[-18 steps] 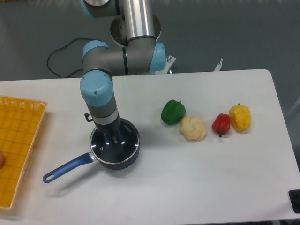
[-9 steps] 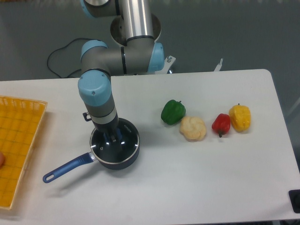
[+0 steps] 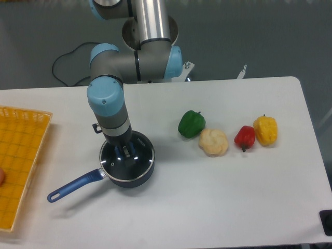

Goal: Open the lid
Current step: 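Close the gripper on the blue lid knob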

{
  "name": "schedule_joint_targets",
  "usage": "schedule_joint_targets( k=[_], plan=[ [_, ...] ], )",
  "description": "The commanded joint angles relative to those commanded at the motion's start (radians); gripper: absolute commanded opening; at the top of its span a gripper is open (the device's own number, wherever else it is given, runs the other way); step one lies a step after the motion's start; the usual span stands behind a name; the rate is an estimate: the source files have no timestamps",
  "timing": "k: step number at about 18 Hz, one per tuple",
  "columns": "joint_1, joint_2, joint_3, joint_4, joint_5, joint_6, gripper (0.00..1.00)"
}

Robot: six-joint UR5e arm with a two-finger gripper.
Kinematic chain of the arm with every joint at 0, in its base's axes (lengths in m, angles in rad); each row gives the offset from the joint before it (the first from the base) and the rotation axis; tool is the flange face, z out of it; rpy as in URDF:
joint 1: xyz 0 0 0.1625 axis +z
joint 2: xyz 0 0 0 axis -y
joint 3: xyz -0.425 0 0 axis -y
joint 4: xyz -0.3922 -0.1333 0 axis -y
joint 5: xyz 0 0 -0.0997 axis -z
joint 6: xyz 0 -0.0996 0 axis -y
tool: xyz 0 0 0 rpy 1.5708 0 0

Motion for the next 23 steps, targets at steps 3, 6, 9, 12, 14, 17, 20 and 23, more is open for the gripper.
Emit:
schedule_joint_targets(
  k=[3,6,9,12,14,17,20,23],
  plan=[
    [0.000,0.000,0.000,0.000,0.000,0.000,0.64],
    [0.000,0.000,0.000,-0.002,0.000,0.002,0.56],
    [0.000,0.000,0.000,-0.002,-0.002,0.000,0.48],
    [0.000,0.000,0.000,-0.002,0.000,-0.005,0.44],
    [0.002,0.002,0.000,-0.002,0.000,-0.005,0.41],
    [0.003,0.002,0.005,-0.014,0.000,-0.005,0.40],
    [0.006,0.005,0.023,-0.047,0.002,-0.005,0.38],
    [0.012,0.031,0.031,-0.067,0.002,-0.005,0.37]
  ],
)
